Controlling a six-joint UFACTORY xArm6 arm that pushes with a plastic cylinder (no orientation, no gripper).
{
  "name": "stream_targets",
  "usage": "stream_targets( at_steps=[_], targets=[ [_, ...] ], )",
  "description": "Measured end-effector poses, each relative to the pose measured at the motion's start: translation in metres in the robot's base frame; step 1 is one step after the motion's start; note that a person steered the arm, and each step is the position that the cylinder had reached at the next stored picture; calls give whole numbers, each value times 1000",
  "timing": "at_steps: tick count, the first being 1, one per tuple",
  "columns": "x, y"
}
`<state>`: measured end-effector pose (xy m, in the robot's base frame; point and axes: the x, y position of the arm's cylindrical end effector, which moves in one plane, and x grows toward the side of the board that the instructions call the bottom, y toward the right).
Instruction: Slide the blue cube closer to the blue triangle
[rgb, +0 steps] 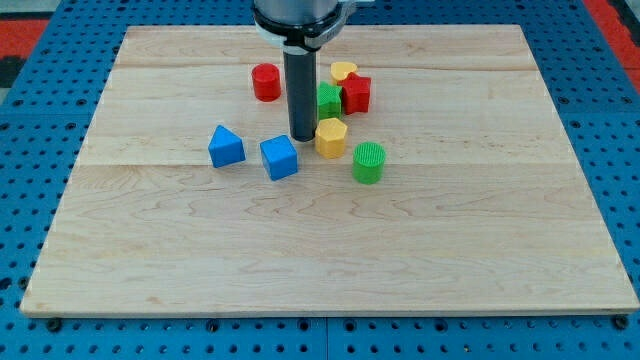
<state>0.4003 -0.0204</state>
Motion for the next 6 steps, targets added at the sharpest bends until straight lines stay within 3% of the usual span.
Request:
stream_targets(
  at_steps=[3, 5, 6],
  targets=[
    [54, 5],
    [47, -70],
    [29, 15]
  ],
)
